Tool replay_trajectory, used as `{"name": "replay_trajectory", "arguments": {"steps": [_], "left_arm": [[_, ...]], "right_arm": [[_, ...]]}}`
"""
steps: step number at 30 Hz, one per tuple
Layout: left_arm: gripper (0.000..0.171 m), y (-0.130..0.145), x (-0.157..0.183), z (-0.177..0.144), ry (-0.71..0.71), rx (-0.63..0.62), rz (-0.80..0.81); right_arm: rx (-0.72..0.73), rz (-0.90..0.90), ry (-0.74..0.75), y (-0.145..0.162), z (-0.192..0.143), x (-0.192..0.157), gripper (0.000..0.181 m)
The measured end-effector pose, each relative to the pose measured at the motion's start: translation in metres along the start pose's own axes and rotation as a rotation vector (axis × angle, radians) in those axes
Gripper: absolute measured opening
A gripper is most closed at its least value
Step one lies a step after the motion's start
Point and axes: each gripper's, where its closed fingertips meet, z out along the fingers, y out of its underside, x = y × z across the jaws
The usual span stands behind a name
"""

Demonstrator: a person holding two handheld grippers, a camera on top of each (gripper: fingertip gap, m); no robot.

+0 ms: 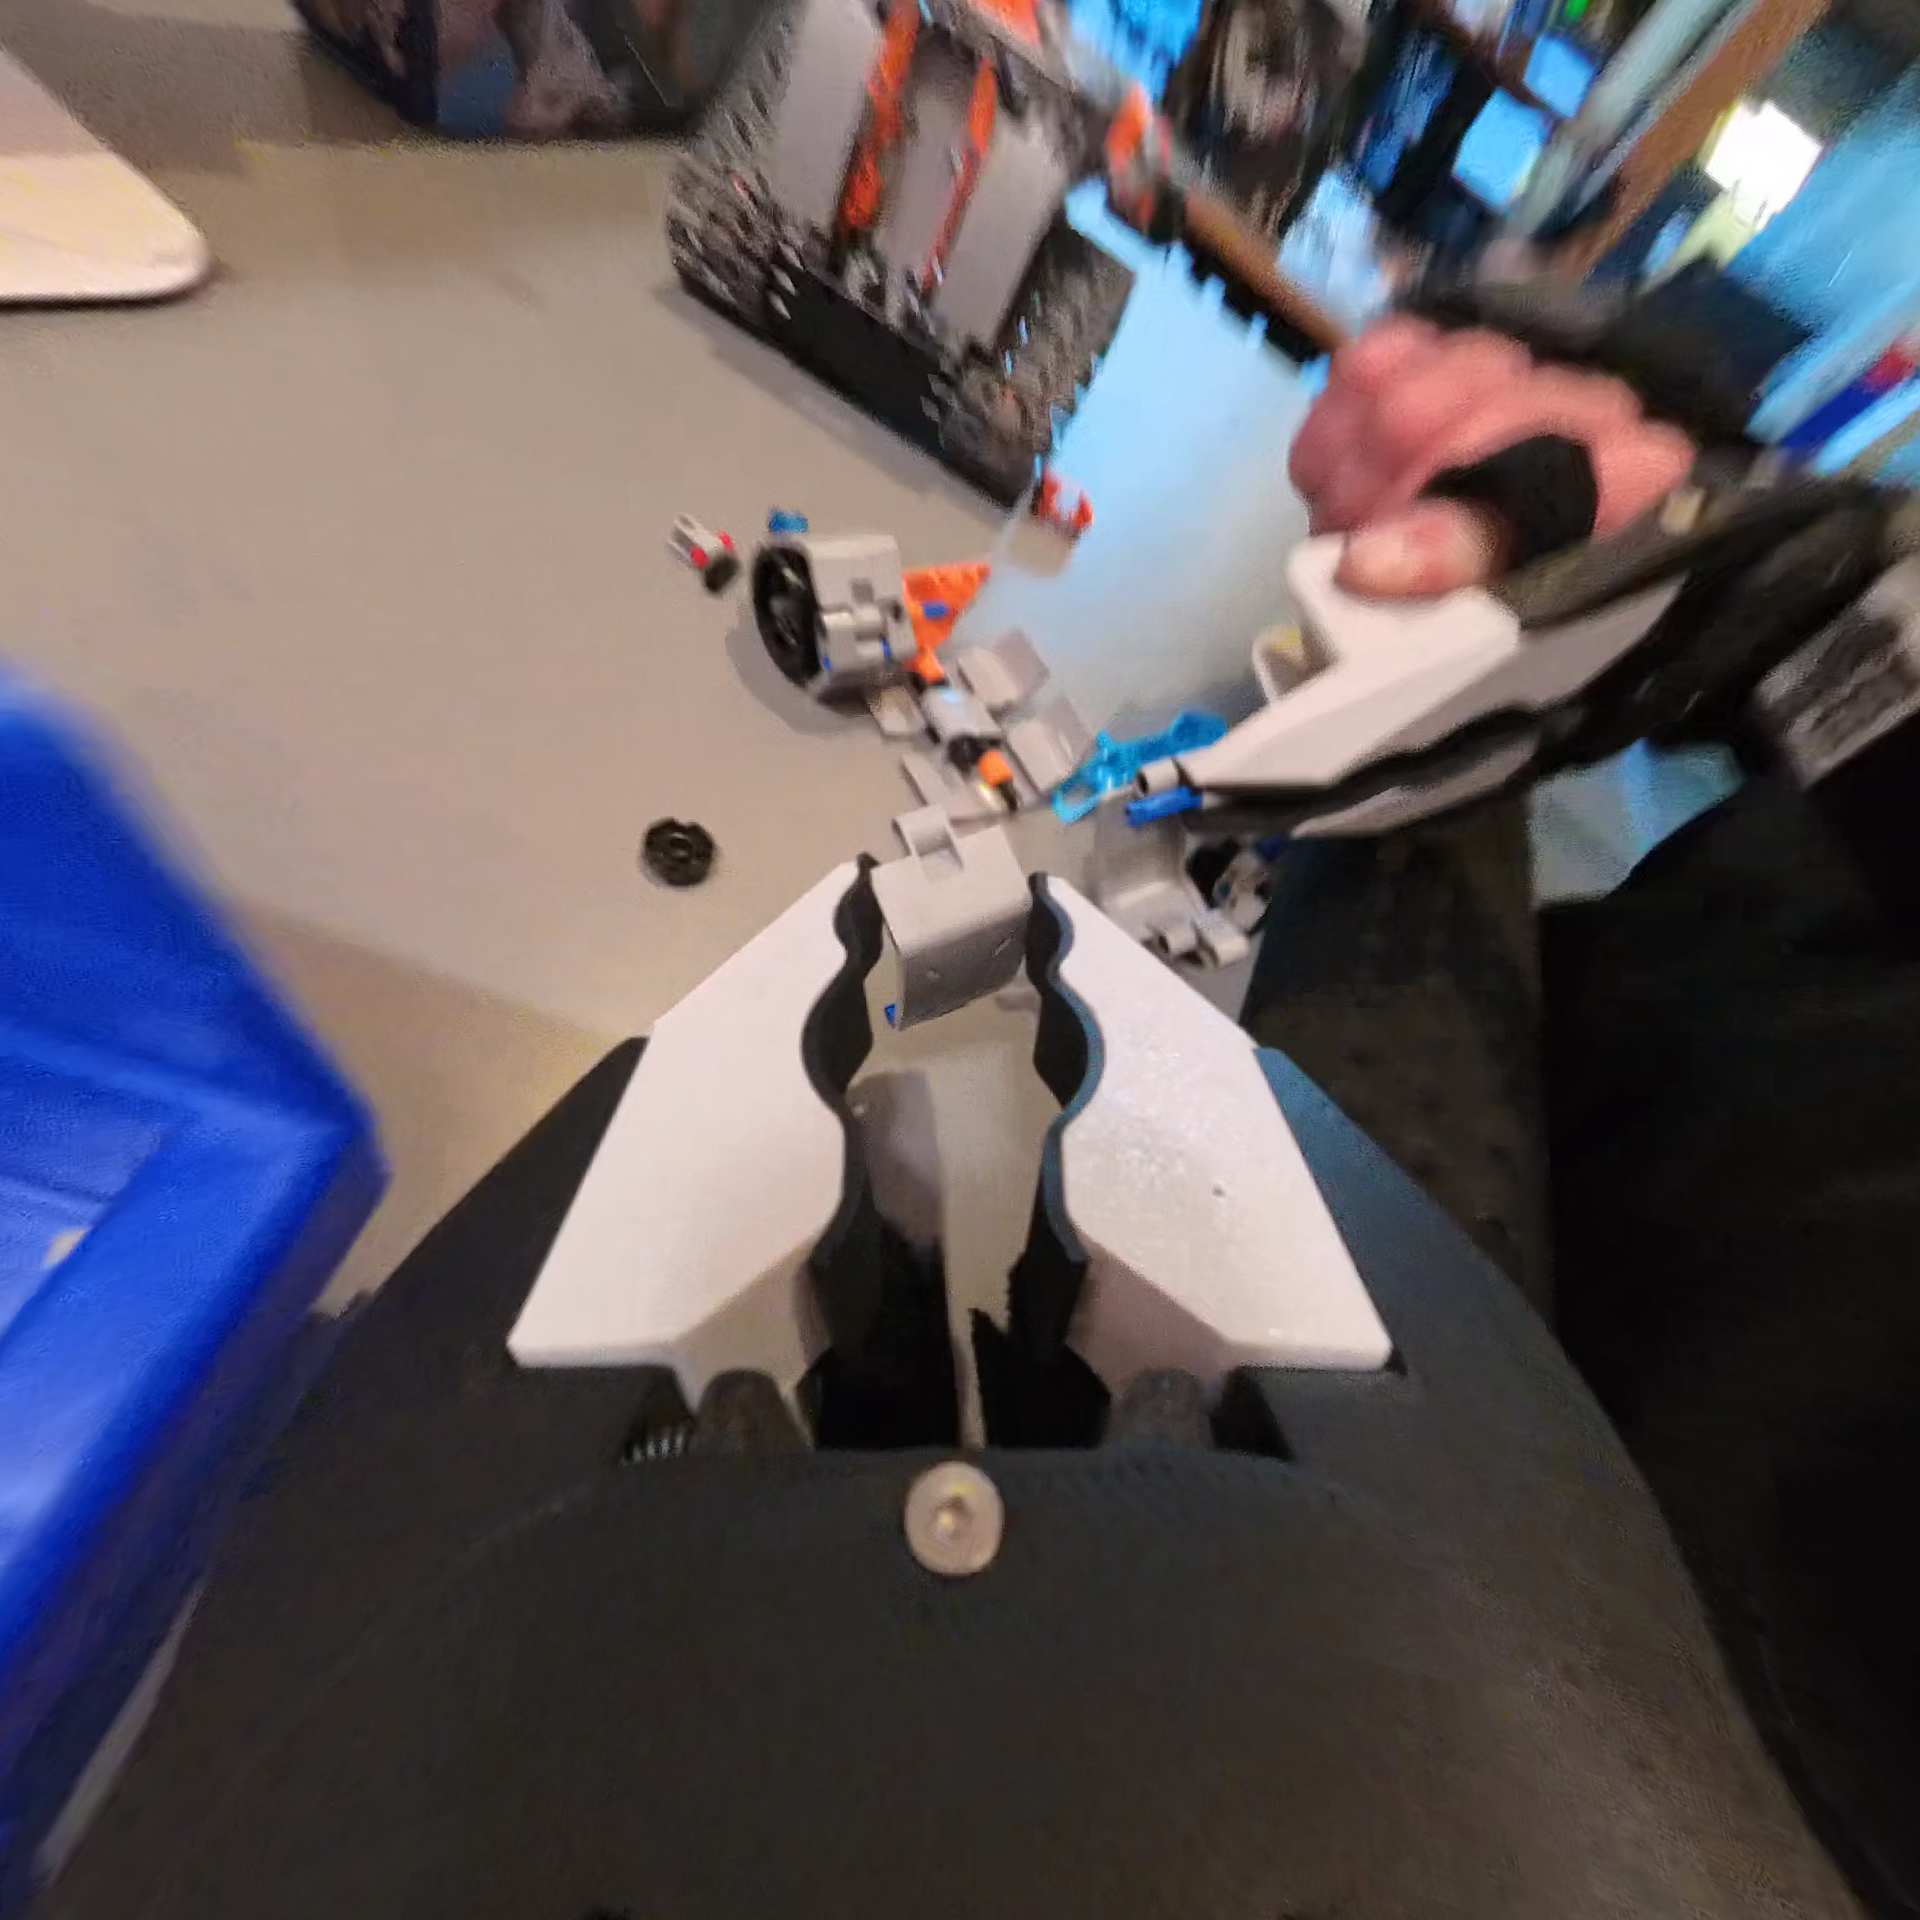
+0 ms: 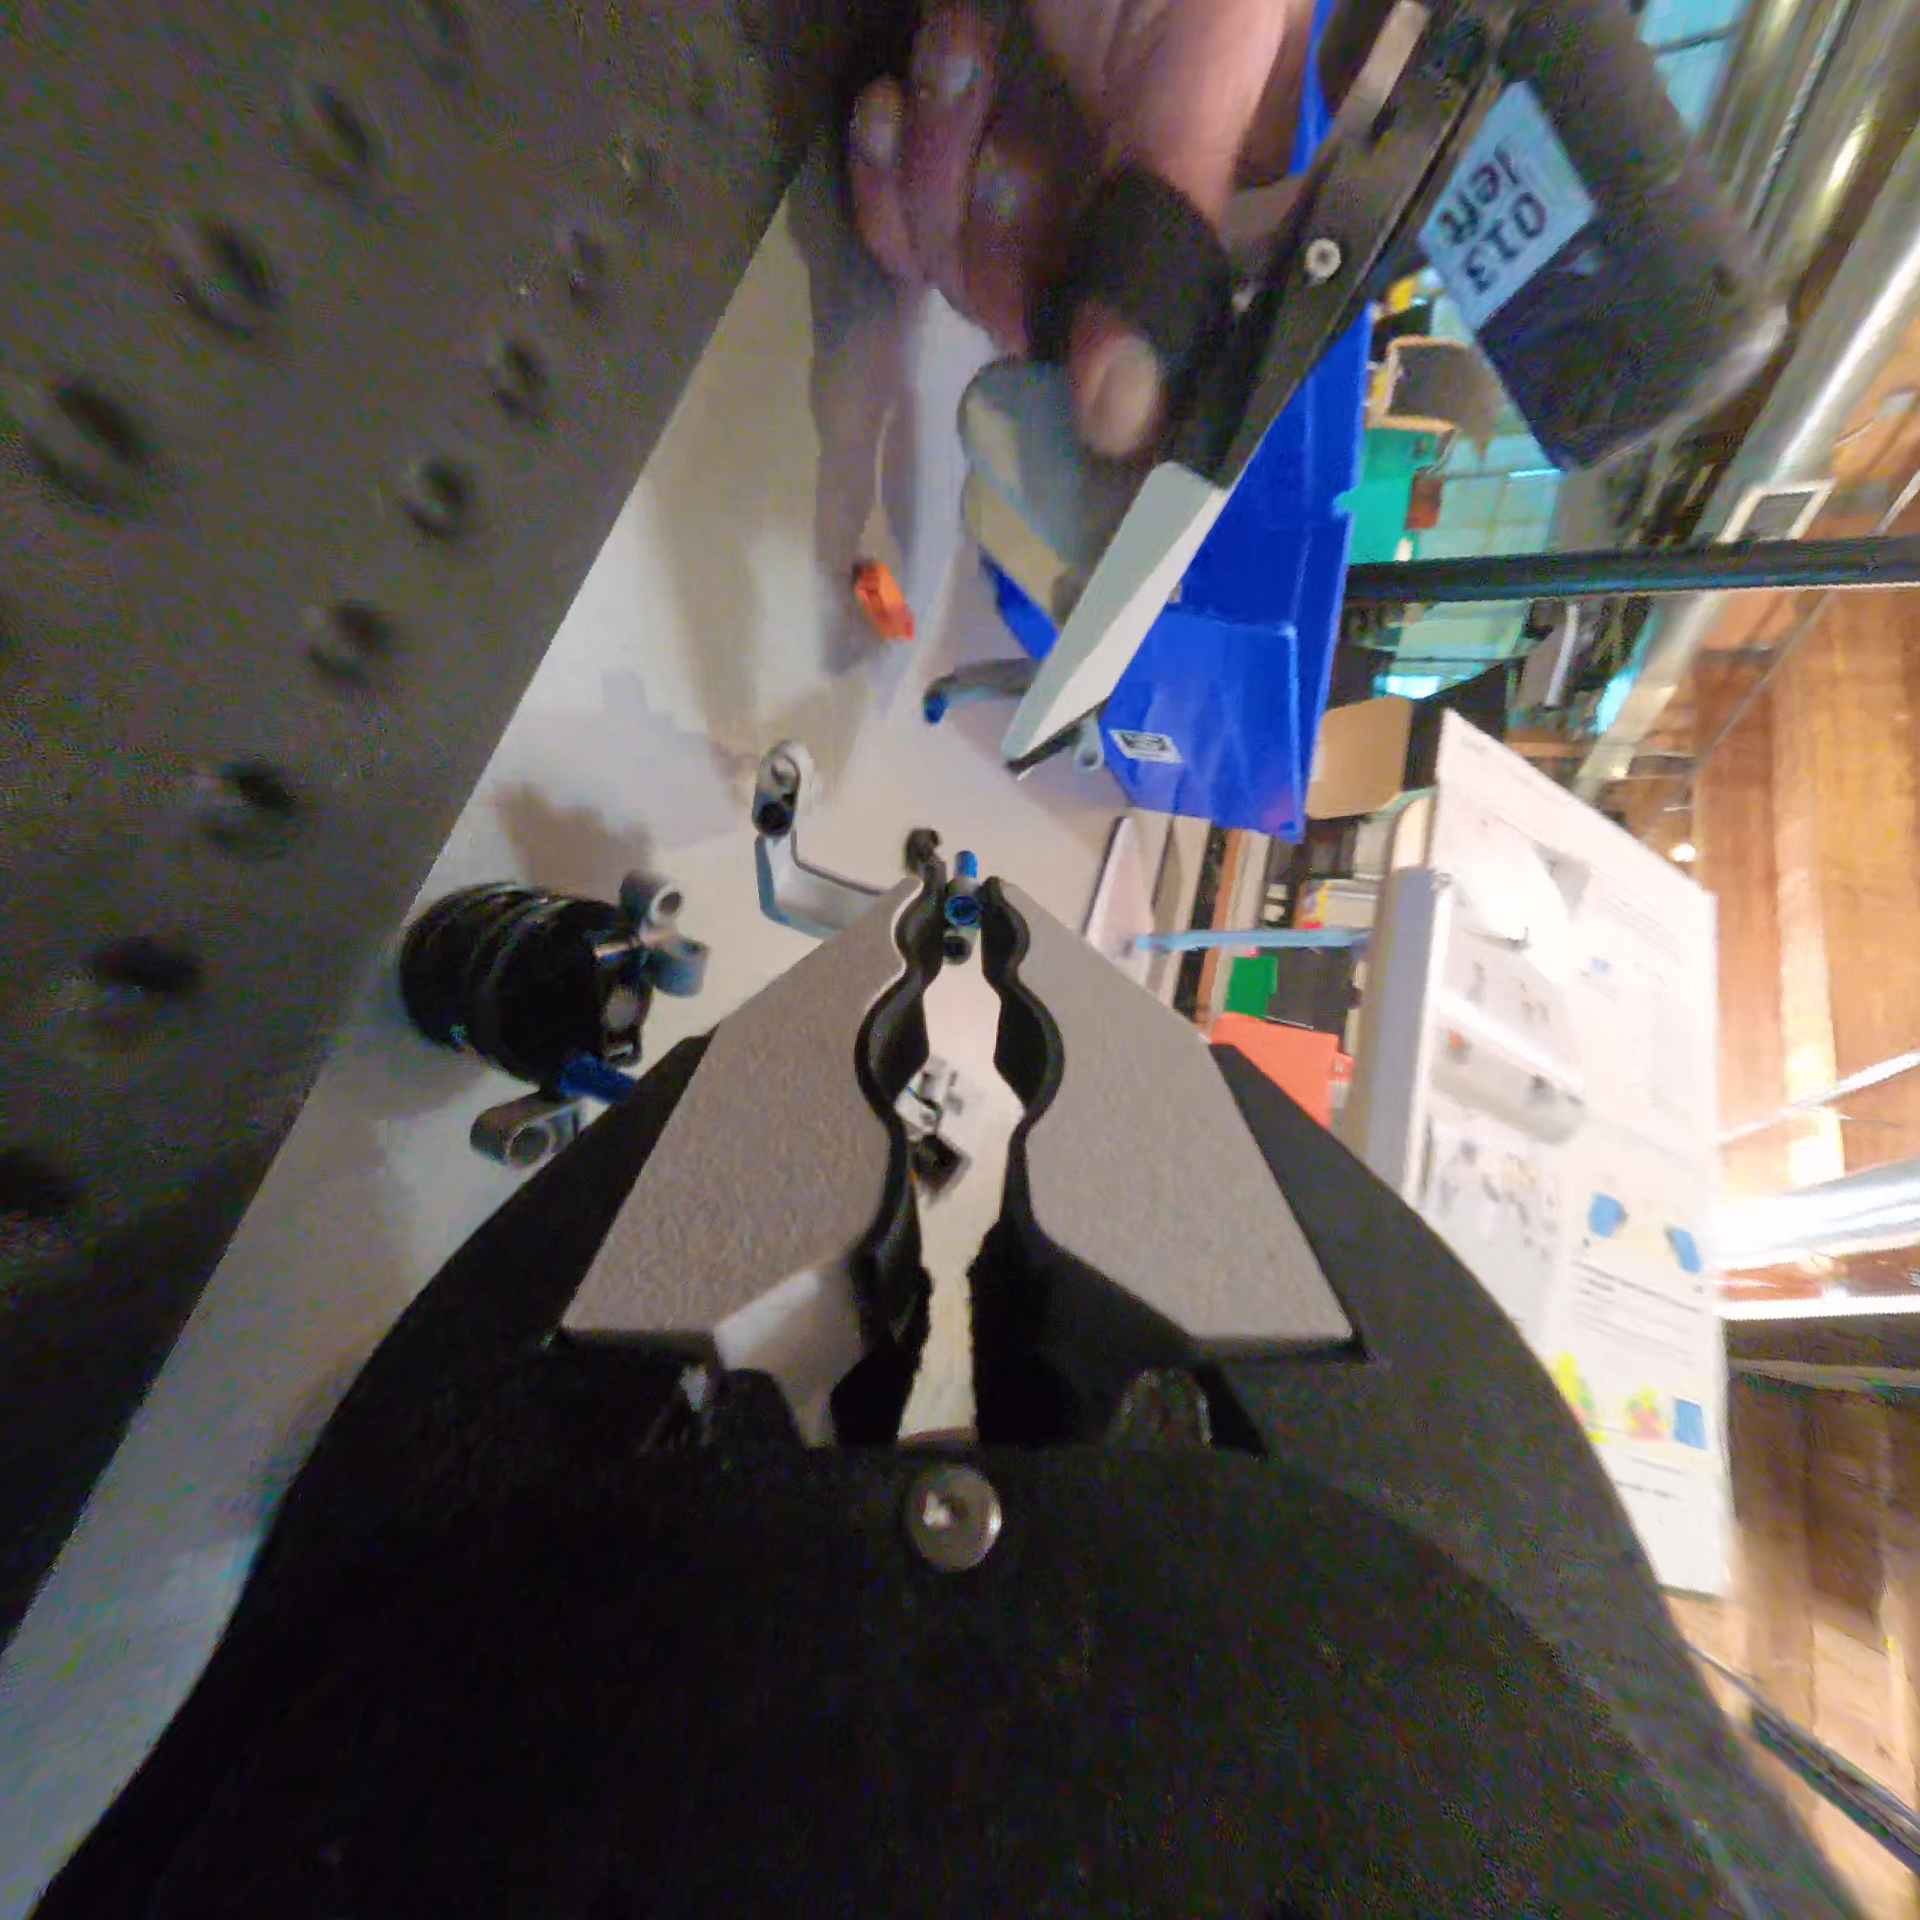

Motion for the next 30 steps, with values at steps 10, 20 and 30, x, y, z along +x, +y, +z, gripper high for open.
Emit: {"name": "replay_trajectory", "arguments": {"steps": [10, 20, 30], "left_arm": [[0.03, 0.036, 0.024, 0.018, 0.129, -0.302, -0.012], [0.064, 0.006, 0.031, 0.008, -0.028, -0.142, 0.31], [0.007, -0.018, 0.071, 0.018, -0.204, -0.032, 0.794]], "right_arm": [[0.048, 0.3, -0.202, 0.017, 0.003, 0.004, 0.004], [0.176, 0.814, -0.396, 0.019, -0.001, 0.02, 0.004], [0.173, 1.072, -0.535, 0.006, 0.002, 0.035, 0.005]]}}
